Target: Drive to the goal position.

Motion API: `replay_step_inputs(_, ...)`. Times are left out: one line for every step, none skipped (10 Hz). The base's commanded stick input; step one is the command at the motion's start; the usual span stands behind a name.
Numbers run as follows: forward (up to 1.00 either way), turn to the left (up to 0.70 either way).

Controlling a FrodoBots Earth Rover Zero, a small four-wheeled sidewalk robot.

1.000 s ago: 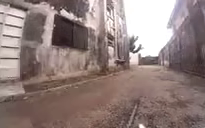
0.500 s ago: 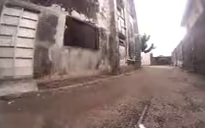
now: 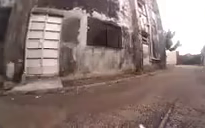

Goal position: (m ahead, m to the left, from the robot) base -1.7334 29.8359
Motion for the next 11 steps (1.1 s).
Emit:
replay_step_inputs(0.0, 0.85)
replay_step_inputs(0.0, 0.85)
replay_step_inputs(0.0, 0.85)
replay_step_inputs(0.0, 0.85)
replay_step_inputs(0.0, 0.85)
replay_step_inputs(0.0, 0.85)
replay_step_inputs(0.0, 0.85)
replay_step_inputs(0.0, 0.85)
replay_step_inputs(0.0, 0.85)
replay_step_inputs(0.0, 0.85)
replay_step_inputs(0.0, 0.85)
